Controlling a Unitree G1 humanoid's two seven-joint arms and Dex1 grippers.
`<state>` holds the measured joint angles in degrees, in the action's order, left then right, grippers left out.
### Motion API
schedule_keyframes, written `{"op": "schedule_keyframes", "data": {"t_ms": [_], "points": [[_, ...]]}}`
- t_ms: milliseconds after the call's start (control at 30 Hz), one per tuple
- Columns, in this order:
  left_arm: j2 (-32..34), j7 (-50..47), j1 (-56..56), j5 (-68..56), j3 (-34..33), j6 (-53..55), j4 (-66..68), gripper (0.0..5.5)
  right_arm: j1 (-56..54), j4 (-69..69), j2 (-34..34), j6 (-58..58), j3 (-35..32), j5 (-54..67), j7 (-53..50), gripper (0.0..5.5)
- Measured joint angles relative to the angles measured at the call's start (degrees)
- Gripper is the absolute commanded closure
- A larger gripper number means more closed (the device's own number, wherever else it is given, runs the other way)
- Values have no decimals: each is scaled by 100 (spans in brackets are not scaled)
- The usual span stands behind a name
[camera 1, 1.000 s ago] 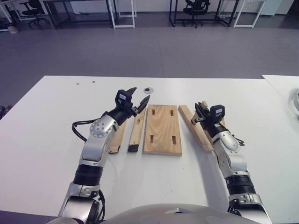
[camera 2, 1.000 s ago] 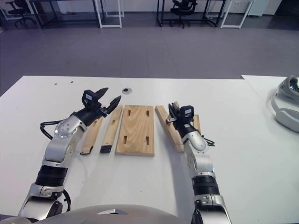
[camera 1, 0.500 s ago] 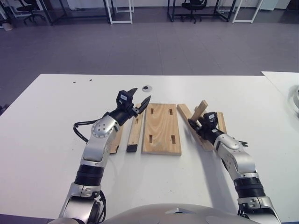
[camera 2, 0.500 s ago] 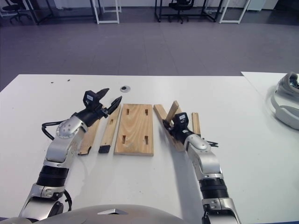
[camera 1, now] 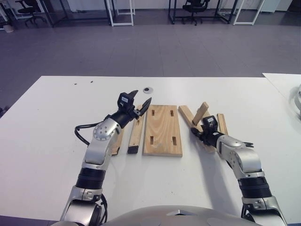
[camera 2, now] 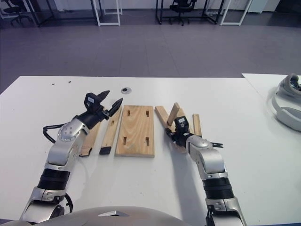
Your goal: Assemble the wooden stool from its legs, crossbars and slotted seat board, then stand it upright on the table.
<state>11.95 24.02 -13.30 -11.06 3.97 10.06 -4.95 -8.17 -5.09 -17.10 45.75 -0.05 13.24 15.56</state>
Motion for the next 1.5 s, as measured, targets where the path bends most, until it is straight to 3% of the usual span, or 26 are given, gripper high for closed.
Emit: {"op": "schedule_keyframes", "data": {"t_ms": [200,400,500,1000,1100,1267,1333,1500], "points": [[-833,-719,-471,-2759,-1126,2561,-631,100,-162,-1198,-17,-473,-39,323,552,341],[-1496,-2049,-1133,-5446,-2104,3959,-606,99,-244,-1998,-161,-1436,783,427,1520,341],[-1505,-2479,-1215,-6257,-2372,4048,-560,163,-243,-2069,-180,-1663,874,455,1676,341],[-1021,-2840,-602,-6030,-1755,3943,-1201,410,-218,-2093,-167,-1912,1105,333,1630,341],[-925,-2794,-478,-5774,-1659,3824,-1376,448,-179,-2153,-151,-1918,1156,333,1631,271],[-885,-3292,382,-5631,-1876,3583,-2124,448,348,-2572,-301,-1909,1268,470,1758,180],[-801,-3854,869,-5624,-2239,3432,-2691,448,843,-2685,-642,-1892,1138,494,1908,173],[-562,-4349,1737,-5223,-2159,3386,-3681,448,1407,-2631,-1071,-1912,898,445,2013,173]]}}
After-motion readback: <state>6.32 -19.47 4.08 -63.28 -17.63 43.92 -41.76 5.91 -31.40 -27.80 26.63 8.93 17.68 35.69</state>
